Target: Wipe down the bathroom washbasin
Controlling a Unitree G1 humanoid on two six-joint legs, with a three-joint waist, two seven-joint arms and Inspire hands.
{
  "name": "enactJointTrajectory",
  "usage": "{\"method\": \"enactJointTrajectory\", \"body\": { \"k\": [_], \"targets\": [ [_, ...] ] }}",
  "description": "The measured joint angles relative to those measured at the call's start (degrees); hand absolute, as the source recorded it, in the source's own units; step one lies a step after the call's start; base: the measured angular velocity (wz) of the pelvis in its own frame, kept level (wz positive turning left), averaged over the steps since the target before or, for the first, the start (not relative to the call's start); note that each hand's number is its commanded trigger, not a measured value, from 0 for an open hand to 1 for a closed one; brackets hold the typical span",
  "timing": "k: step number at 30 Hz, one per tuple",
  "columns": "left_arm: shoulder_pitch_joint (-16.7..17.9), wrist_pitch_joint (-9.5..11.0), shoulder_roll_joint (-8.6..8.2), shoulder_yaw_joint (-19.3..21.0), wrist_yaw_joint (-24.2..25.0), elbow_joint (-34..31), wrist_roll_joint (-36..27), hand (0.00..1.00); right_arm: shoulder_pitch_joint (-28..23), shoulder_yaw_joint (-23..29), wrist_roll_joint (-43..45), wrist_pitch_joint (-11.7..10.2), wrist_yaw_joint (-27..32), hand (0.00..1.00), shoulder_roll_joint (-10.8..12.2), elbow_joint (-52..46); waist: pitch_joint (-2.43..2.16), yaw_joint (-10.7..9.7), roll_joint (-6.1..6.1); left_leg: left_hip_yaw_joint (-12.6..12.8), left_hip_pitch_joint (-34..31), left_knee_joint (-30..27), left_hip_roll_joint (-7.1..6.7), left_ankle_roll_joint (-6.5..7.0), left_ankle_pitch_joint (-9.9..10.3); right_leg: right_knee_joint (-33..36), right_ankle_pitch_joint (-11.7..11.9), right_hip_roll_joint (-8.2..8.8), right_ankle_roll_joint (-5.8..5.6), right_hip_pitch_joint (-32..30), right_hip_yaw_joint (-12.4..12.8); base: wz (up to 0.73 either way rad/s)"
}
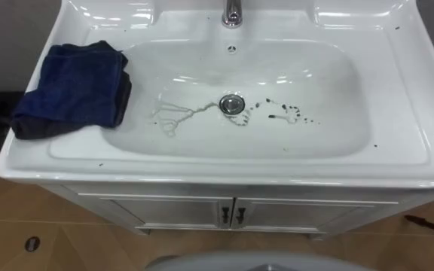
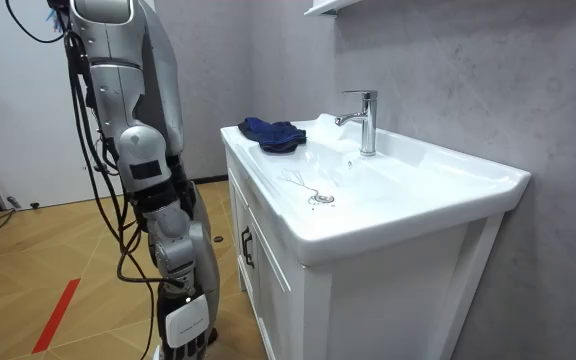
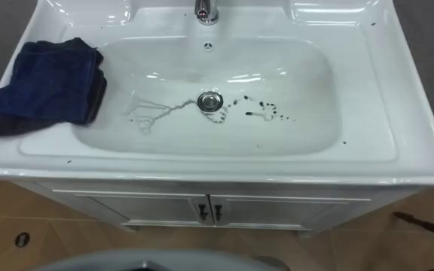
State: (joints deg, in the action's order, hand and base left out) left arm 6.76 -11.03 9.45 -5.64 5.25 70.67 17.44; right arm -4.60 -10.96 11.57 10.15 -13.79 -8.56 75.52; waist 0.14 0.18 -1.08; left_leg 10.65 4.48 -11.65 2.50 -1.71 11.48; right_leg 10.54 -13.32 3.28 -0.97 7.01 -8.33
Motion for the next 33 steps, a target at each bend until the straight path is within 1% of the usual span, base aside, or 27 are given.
{"method": "enactJointTrajectory", "body": {
  "k": [5,8,12,14,16,20,23,25,26,28,29,31,32,33],
  "targets": [
    [0.4,-0.2,0.00,0.4,0.0,-0.1,0.0,0.00,0.0,0.0,0.0,0.1,-0.1,0.00,0.0,-0.2,-0.02,0.1,0.06,0.0,0.0,0.1,0.02,-0.04,0.1,0.1,0.0,-0.03,0.00,0.0,-0.1,0.00],
    [0.4,-0.1,-0.05,2.9,0.0,-0.2,-0.3,0.00,0.1,-0.1,-0.1,0.3,-0.1,0.00,-0.1,-0.4,-0.06,0.3,0.18,0.0,0.1,0.1,0.01,-0.06,0.2,0.0,0.0,-0.08,0.01,0.0,0.1,0.00],
    [0.5,-0.1,-0.10,5.6,-0.5,-0.1,-2.7,0.00,0.1,-0.1,-0.2,0.5,-0.1,0.00,0.0,0.0,-0.10,0.3,0.44,0.0,0.1,0.0,0.01,-0.07,0.2,0.0,0.0,-0.07,0.02,0.1,0.1,0.00],
    [0.6,-0.1,-0.14,5.9,-1.1,0.0,-4.1,0.00,0.1,0.0,-0.1,0.6,-0.1,0.00,0.0,0.0,-0.02,0.3,0.47,0.0,0.1,-0.1,0.01,-0.07,0.2,0.0,0.0,-0.05,0.04,0.1,0.0,0.00],
    [0.7,0.0,-0.55,8.1,-1.8,0.0,-4.4,0.00,0.0,0.7,-0.2,0.7,-0.2,0.00,0.0,0.0,-0.01,0.2,0.66,-0.2,0.2,-0.1,-0.01,-0.07,0.2,-0.1,-0.1,0.01,0.05,0.3,-0.2,0.04],
    [0.9,0.1,-1.09,10.1,-4.4,-0.1,-6.1,0.00,0.0,1.1,-2.1,1.1,-0.5,0.00,0.0,0.6,0.00,0.2,0.63,-0.5,0.2,-0.1,-0.06,-0.07,0.2,0.0,-0.1,0.09,0.08,0.5,-0.7,0.05],
    [2.5,0.1,-1.68,10.6,-7.2,-0.8,-9.1,0.00,-0.7,1.1,-2.3,1.5,-1.6,0.00,0.0,0.2,0.01,0.2,0.55,-0.9,0.3,-0.1,-0.20,-0.06,0.2,0.0,-0.2,0.25,0.02,0.7,-1.2,0.06],
    [4.1,0.1,-1.96,11.4,-8.7,-2.4,-13.0,0.00,-1.2,1.1,-2.6,2.2,-2.7,0.00,0.1,0.1,-0.01,0.2,0.50,-1.4,0.3,-0.1,-0.29,-0.06,0.2,0.0,-0.4,0.31,-0.02,0.9,-1.5,0.07],
    [4.4,0.1,-1.96,11.7,-9.1,-2.8,-14.0,0.00,-1.2,1.0,-2.6,2.5,-2.9,0.00,0.1,0.1,-0.01,0.2,0.50,-1.5,0.3,-0.1,-0.29,-0.06,0.2,0.0,-0.4,0.30,0.01,0.9,-1.5,0.05],
    [6.2,0.1,-2.00,13.4,-10.9,-4.4,-17.9,0.00,-1.1,1.0,-2.6,3.2,-3.7,0.00,0.0,0.4,-0.07,0.3,0.35,-1.9,0.3,-0.1,-0.30,-0.07,0.2,0.0,-0.5,0.30,0.08,1.0,-1.8,0.06],
    [6.7,0.2,-2.02,14.1,-11.4,-4.4,-18.7,0.00,-1.2,1.0,-2.6,3.2,-3.9,0.00,-0.1,0.5,-0.09,0.4,0.31,-1.9,0.3,-0.1,-0.30,-0.07,0.2,0.0,-0.5,0.30,0.10,1.0,-1.9,0.06],
    [7.0,0.2,-2.06,17.0,-13.2,-4.4,-22.1,0.00,-1.2,1.1,-2.5,3.2,-4.5,0.00,-0.2,0.8,-0.09,1.6,0.28,-2.1,0.3,-0.1,-0.32,-0.08,0.2,-0.1,-0.5,0.26,0.12,1.1,-2.0,0.00],
    [7.0,0.2,-2.07,17.6,-13.7,-4.4,-22.6,0.00,-1.2,1.1,-2.5,3.2,-4.6,0.00,-0.2,0.8,-0.09,1.8,0.28,-2.1,0.2,-0.1,-0.33,-0.08,0.2,-0.1,-0.5,0.26,0.11,1.1,-2.0,0.04],
    [7.3,0.4,-2.06,19.2,-14.4,-4.5,-23.8,0.00,-1.2,1.1,-2.5,3.3,-4.6,0.00,-0.3,0.8,-0.13,2.1,0.22,-2.3,0.3,-0.1,-0.41,-0.08,0.2,-0.1,-0.5,0.29,0.11,1.2,-2.2,0.05]
  ]
}}
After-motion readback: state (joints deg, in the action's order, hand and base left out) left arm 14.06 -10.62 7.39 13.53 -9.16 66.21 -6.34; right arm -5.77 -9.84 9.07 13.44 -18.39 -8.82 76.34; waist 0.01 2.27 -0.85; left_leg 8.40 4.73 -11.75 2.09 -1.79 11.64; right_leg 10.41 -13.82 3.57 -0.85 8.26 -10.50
